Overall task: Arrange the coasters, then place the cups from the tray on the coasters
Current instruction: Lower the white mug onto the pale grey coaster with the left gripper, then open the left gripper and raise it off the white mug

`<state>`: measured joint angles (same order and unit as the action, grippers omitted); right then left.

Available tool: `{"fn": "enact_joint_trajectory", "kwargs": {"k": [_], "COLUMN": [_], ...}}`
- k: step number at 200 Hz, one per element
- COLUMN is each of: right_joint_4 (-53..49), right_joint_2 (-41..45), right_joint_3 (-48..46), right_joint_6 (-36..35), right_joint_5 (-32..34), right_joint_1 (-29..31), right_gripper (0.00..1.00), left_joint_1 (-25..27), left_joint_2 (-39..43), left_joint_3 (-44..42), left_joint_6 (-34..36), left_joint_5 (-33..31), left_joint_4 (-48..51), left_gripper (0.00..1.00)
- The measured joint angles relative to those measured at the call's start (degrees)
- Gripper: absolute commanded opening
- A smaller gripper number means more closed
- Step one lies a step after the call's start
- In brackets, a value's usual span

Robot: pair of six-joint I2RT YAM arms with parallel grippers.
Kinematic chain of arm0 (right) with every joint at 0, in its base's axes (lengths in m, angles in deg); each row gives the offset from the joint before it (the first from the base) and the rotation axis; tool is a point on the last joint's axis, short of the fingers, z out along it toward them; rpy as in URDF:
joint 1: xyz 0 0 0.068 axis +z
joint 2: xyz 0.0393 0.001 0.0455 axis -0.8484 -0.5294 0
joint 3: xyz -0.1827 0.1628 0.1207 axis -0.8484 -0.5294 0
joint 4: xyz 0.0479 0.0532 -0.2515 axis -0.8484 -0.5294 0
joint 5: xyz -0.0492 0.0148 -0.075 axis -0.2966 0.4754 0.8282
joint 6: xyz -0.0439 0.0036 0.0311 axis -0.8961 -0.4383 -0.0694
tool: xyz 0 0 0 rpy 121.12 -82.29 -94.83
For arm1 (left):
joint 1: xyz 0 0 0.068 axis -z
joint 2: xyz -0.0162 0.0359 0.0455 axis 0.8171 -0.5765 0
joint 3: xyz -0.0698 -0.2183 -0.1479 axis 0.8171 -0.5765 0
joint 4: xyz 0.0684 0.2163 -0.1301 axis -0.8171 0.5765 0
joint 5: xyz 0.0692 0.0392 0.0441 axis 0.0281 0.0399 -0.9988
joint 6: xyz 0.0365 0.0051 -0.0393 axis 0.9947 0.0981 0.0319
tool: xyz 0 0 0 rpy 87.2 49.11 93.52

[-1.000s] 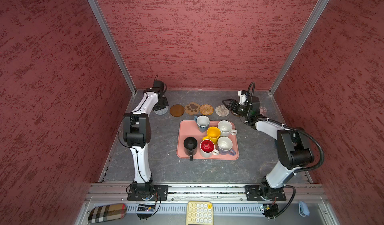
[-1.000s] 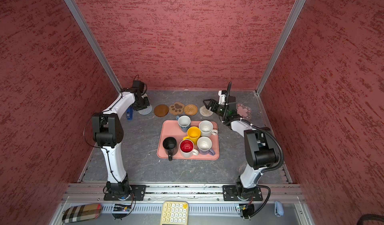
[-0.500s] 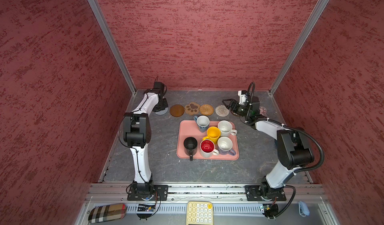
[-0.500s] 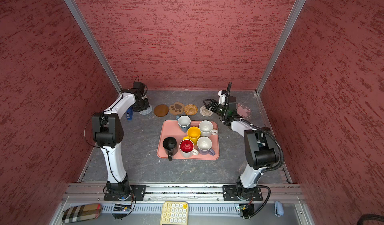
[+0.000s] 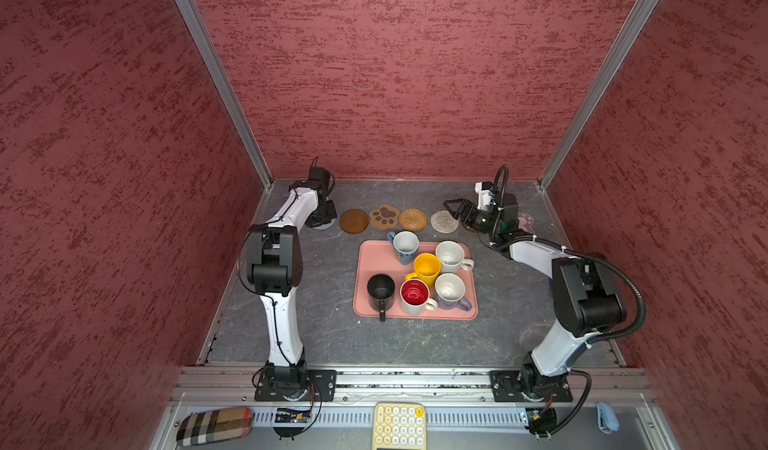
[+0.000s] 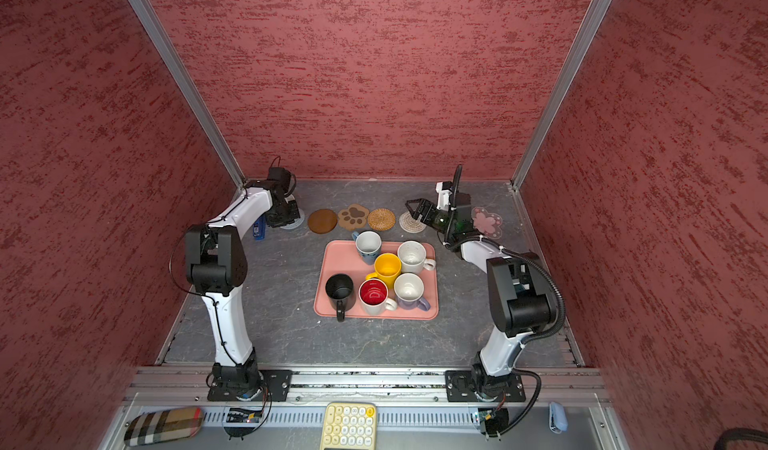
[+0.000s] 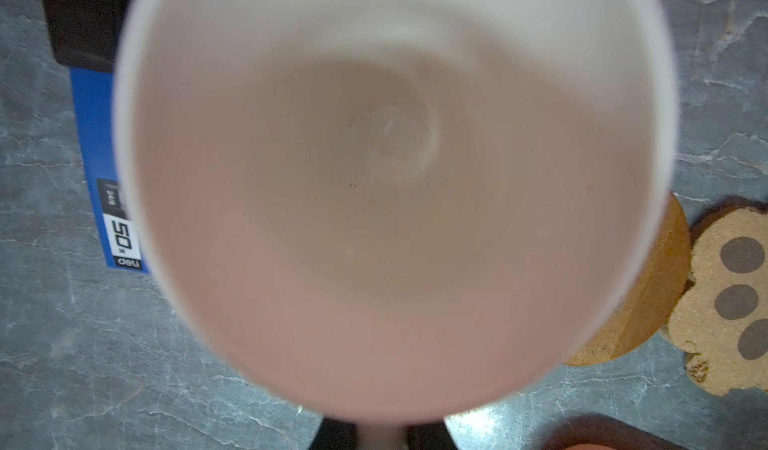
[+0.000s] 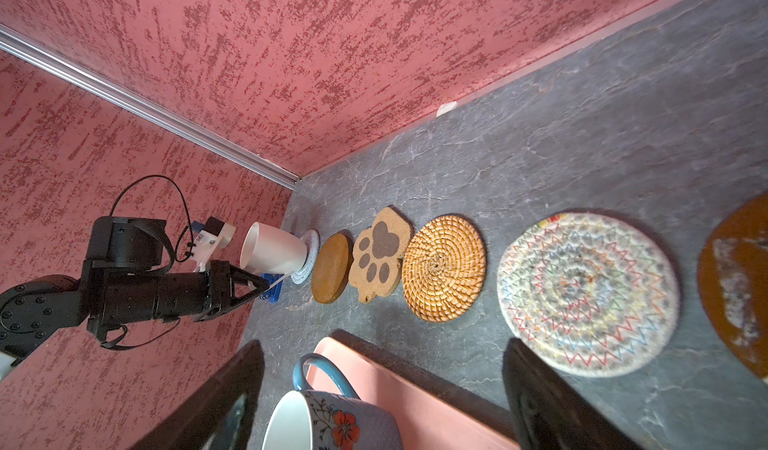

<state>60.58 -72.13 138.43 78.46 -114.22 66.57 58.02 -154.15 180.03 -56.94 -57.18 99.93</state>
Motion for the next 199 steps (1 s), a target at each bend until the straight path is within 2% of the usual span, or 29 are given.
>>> {"fn": "enact_joint_trajectory", "kwargs": {"k": [35,81,115,134,155,171,199], "right_joint_4": [0.0,0.0,0.0,0.0,0.0,0.0,-0.4], "right_joint_2": [0.0,0.0,0.0,0.0,0.0,0.0,0.1], "right_joint_3": [0.0,0.0,0.0,0.0,0.0,0.0,0.0], "right_joint_6": [0.0,0.0,0.0,0.0,0.0,0.0,-0.7], "right_joint_5": [0.0,-0.1,-0.2,-0.2,-0.2,-0.2,0.1], "right_joint_1": [0.0,0.0,0.0,0.0,0.0,0.0,0.0], "right_gripper": [0.91,0.91,0.91,0.91,0.91,0.91,0.91], "left_joint_1": [0.0,0.0,0.0,0.0,0.0,0.1,0.5], "left_joint_2": [0.0,0.1,0.2,0.2,0.3,1.0,4.3], "left_joint_3": [0.0,0.0,0.0,0.0,-0.1,-0.6,-1.6], "left_joint_6": [0.0,-0.3,-0.4,-0.4,-0.7,-0.5,-0.1], "left_joint_5": [-0.1,-1.1,-1.5,-1.5,-1.6,-2.0,-2.8], "left_joint_4": [-0.1,-0.8,-2.0,-2.3,-2.5,-2.7,-2.7], "left_gripper": [0.01,0.34,0.42,0.51,0.73,0.84,0.90]}}
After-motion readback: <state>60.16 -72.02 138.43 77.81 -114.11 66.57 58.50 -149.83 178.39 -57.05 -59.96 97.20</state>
